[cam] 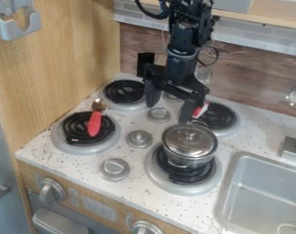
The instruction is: Take the red spatule between the burner
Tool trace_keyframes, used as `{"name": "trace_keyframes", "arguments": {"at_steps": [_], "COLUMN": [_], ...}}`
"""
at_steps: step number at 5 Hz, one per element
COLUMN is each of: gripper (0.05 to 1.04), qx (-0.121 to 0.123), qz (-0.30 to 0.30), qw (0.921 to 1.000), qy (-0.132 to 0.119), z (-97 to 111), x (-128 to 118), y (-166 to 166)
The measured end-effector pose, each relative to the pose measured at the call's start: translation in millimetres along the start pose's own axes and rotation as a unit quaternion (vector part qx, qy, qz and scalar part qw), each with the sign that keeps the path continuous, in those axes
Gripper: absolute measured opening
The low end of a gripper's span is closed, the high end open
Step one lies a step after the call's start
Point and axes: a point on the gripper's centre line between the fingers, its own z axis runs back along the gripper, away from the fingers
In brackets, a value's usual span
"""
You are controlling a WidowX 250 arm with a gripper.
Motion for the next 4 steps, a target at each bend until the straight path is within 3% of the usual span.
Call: {"name": "trace_keyframes", "arguments": {"at_steps": [1, 2, 3, 4], "gripper": [1.0, 1.0, 1.0, 1.0], "qx": [0.0, 0.005, 0.022, 0.028], "qz": [0.001, 0.045, 0.128, 0.183], "qw": [0.9998, 0.9986, 0.9912, 0.9818], "qy": [0.022, 0.027, 0.022, 0.044], "z": [-12.8, -13.5, -10.1, -28.1], "x": [-6.2, -6.5, -5.9, -15.2], "y": [-0.5, 23.0, 76.7, 111.7]}}
